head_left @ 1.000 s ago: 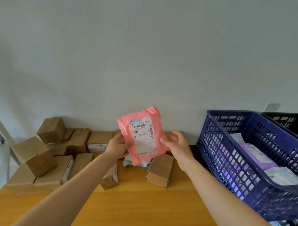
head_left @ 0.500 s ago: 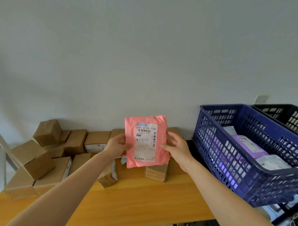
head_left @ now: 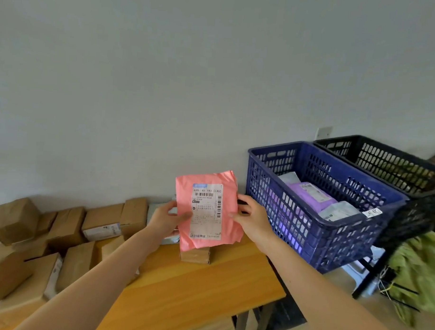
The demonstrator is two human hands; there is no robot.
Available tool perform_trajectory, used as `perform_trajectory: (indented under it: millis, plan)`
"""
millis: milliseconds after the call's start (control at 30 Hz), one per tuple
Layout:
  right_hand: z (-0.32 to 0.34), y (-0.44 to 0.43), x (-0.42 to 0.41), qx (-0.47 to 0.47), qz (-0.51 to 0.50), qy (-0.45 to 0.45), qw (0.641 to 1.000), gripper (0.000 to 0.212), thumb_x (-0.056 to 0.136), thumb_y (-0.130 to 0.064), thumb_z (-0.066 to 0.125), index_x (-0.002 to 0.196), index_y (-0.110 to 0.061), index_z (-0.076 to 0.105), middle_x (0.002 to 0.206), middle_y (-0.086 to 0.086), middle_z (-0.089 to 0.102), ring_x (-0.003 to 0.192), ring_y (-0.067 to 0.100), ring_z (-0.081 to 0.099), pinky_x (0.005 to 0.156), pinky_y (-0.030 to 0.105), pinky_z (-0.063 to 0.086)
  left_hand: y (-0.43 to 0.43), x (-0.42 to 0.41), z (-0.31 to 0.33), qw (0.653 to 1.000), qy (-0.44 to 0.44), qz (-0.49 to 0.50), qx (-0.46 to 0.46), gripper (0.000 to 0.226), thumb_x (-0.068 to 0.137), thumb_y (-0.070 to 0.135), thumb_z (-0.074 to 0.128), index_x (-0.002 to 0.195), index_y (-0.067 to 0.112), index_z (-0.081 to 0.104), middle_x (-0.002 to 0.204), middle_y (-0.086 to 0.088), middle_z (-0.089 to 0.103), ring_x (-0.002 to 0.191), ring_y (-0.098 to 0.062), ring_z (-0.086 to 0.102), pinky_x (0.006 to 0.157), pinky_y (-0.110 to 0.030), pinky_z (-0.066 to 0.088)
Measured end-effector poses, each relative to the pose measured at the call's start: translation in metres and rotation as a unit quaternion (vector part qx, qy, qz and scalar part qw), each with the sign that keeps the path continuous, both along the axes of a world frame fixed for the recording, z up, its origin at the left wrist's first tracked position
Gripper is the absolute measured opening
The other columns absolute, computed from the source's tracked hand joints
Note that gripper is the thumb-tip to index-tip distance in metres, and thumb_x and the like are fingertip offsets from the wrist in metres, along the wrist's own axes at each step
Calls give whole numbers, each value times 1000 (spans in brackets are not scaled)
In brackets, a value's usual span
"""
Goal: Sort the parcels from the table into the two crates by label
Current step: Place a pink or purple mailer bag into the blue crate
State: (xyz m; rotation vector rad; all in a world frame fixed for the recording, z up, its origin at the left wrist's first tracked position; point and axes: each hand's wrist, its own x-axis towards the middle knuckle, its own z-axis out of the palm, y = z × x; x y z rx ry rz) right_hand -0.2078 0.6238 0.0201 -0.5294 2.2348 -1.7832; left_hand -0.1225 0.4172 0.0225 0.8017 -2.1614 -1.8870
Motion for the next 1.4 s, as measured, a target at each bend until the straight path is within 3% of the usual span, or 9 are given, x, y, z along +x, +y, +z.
perform_trajectory:
  millis: [167, 300, 433, 567, 667, 833, 1033, 1267, 1400]
  plan:
    - [4, 52, -8, -15, -29, -5, 999, 54, 87, -4, 66, 135, -22, 50, 118, -3, 62, 102, 6, 58, 67, 13, 47, 54, -20, 9, 1000, 15, -7, -9, 28, 88, 11, 66, 113, 16, 53, 104, -10, 67, 89, -28, 66, 66, -33, 56]
    - [8, 105, -17, -14, -44, 1, 999, 50, 86, -2, 65, 131, -21, 53, 114, -2, 64, 95, 3, 59, 61, 9, 45, 106, -33, 11, 1000, 18, -14, -4, 27, 88, 11, 67, 111, 17, 56, 104, -9, 67, 90, -28, 67, 71, -37, 57]
    - [11, 162, -26, -17, -50, 5, 999, 50, 86, 0, 63, 130, -21, 54, 114, -2, 64, 106, 15, 61, 68, 13, 47, 162, -41, 13, 999, 25, -20, -10, 23, 89, 12, 67, 110, 17, 58, 105, -6, 68, 91, -26, 68, 68, -34, 57]
    - [14, 222, -31, -16, -46, 18, 999, 45, 88, 0, 61, 126, -21, 55, 104, -9, 61, 95, 4, 59, 62, 8, 45, 223, -48, 17, 999, 22, -22, -24, 25, 90, 14, 66, 113, 17, 57, 106, -6, 67, 94, -27, 68, 82, -45, 58]
    - [12, 262, -37, -10, -50, 24, 998, 48, 88, -3, 62, 130, -22, 53, 107, -8, 60, 98, 7, 59, 65, 11, 45, 265, -52, 17, 999, 16, -20, -34, 31, 90, 16, 66, 119, 15, 55, 108, -5, 66, 95, -26, 67, 83, -47, 57]
    - [5, 319, -46, -19, -61, 13, 998, 47, 88, -5, 62, 130, -24, 52, 114, -1, 64, 101, 12, 61, 70, 16, 48, 323, -62, 16, 999, 2, -18, -48, 41, 89, 21, 68, 125, 12, 52, 108, -6, 65, 94, -25, 66, 79, -40, 58]
    - [-1, 370, -69, -26, -96, 8, 995, 44, 87, -1, 59, 124, -24, 55, 109, -4, 62, 101, 14, 60, 72, 15, 48, 377, -92, 18, 999, -5, -26, -30, 32, 88, 17, 67, 115, 17, 50, 111, -11, 63, 97, -30, 65, 79, -43, 58]
    - [1, 421, -114, -28, -152, 12, 988, 45, 85, 2, 59, 122, -23, 56, 104, -3, 63, 95, 12, 61, 71, 17, 50, 420, -159, 20, 997, 4, -73, -15, 34, 90, 15, 67, 120, 18, 52, 103, -12, 67, 91, -29, 68, 79, -45, 59]
    - [5, 449, -151, -11, -185, 18, 983, 45, 84, 3, 58, 124, -18, 57, 108, 0, 66, 98, 14, 63, 71, 18, 50, 449, -206, 19, 995, 25, -98, 12, 34, 90, 9, 65, 120, 16, 51, 95, -10, 67, 83, -25, 68, 64, -33, 57]
